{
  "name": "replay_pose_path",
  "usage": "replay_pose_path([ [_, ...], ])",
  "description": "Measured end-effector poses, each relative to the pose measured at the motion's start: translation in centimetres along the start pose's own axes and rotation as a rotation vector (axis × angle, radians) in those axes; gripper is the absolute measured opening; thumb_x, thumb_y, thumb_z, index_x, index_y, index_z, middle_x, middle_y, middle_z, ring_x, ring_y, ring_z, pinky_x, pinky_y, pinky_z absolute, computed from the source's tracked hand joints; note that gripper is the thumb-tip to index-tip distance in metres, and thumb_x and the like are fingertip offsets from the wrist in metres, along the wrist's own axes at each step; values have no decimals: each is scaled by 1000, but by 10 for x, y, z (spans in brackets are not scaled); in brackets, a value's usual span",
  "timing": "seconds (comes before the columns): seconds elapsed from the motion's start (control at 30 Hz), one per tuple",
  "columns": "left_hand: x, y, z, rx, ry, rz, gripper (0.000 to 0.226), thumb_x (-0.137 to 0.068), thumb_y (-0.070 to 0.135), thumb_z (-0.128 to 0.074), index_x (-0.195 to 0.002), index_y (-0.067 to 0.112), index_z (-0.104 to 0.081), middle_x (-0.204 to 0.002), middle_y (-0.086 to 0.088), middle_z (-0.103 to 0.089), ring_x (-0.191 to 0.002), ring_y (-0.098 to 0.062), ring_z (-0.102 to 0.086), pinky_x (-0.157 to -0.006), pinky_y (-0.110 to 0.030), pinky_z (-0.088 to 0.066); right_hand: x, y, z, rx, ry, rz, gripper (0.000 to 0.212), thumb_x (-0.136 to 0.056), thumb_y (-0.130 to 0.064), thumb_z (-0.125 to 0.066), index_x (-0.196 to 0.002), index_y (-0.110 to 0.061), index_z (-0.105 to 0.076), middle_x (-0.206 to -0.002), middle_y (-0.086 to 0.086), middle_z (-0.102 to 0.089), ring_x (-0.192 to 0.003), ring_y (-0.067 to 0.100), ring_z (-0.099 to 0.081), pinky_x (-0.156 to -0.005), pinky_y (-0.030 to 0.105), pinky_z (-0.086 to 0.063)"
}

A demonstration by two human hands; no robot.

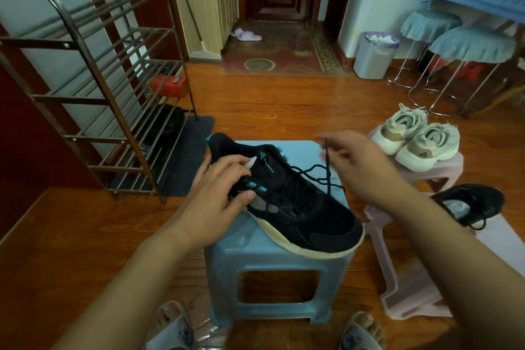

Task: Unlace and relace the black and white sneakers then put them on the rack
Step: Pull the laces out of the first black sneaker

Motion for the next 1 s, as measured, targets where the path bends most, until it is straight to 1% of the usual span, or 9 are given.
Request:
replay_pose_path([
  [0.1,-1,1,0,-7,4,-16,17,-97,44,-49,-113,39,-54,-140,23,-42,-139,14,-25,-122,-23,10,8,-41,-31,193,-56,343,31,-94,-31,-68,-124,-27,-68,-102,-11,-64,-101,11,-47,-86,26,-37],
  [0.23,-2,2,0,-6,8,-23,23,-94,50,-43,-112,41,-53,-139,24,-42,-139,15,-24,-120,-18,12,1,-33,-29,191,-45,334,13,-89,-25,-74,-102,-22,-73,-88,-7,-65,-89,15,-51,-78,28,-37],
  [0.4,-1,0,0,-3,5,-30,22,-94,50,-43,-111,40,-53,-140,23,-43,-139,16,-24,-120,-19,11,1,-29,-29,291,-32,364,5,-92,-14,-68,-94,-18,-68,-88,-2,-62,-90,20,-51,-76,32,-40],
  [0.53,0,0,1,-9,7,-38,20,-94,50,-43,-110,40,-53,-139,23,-43,-138,16,-25,-120,-18,12,-14,50,22,381,223,-192,4,-96,-8,-58,-99,-8,-62,-94,9,-61,-90,28,-58,-78,40,-51],
  [0.6,0,0,0,-8,-2,-28,23,-94,51,-42,-111,40,-53,-141,22,-43,-139,15,-24,-119,-17,13,-2,86,34,449,181,-471,12,-98,-8,-54,-102,0,-62,-97,15,-63,-90,33,-62,-77,42,-53],
  [0.67,-1,-1,0,-11,-4,-20,25,-94,53,-41,-112,40,-53,-141,22,-43,-139,13,-25,-119,-18,13,3,92,25,516,37,-527,18,-100,-9,-51,-109,1,-63,-106,17,-64,-99,34,-64,-82,40,-52],
  [0.83,-3,0,-1,-8,2,-19,17,-95,46,-46,-110,42,-52,-139,25,-42,-137,18,-23,-119,-16,13,-5,15,-7,31,-92,-69,29,-99,-29,-60,-127,-21,-64,-113,-8,-64,-105,11,-58,-92,32,-47],
  [0.93,-2,-1,-1,-7,0,-14,13,-98,37,-53,-111,41,-53,-140,25,-43,-139,14,-25,-120,-19,12,6,-27,-27,139,-133,220,17,-94,-34,-67,-107,-25,-73,-96,-12,-67,-95,12,-54,-84,31,-41],
  [1.0,-1,-1,-1,-11,-7,-9,14,-100,33,-55,-111,41,-53,-140,25,-42,-140,12,-25,-120,-20,12,1,-25,-25,201,-74,235,10,-94,-29,-67,-96,-22,-75,-89,-8,-65,-91,14,-51,-80,33,-41],
])
Point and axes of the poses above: each hand's wrist, its own x-axis away from the middle knuckle, its own z-axis out of the back of the hand, y = z × x, the point moved 5 cm from there along -x, towards the middle knuckle
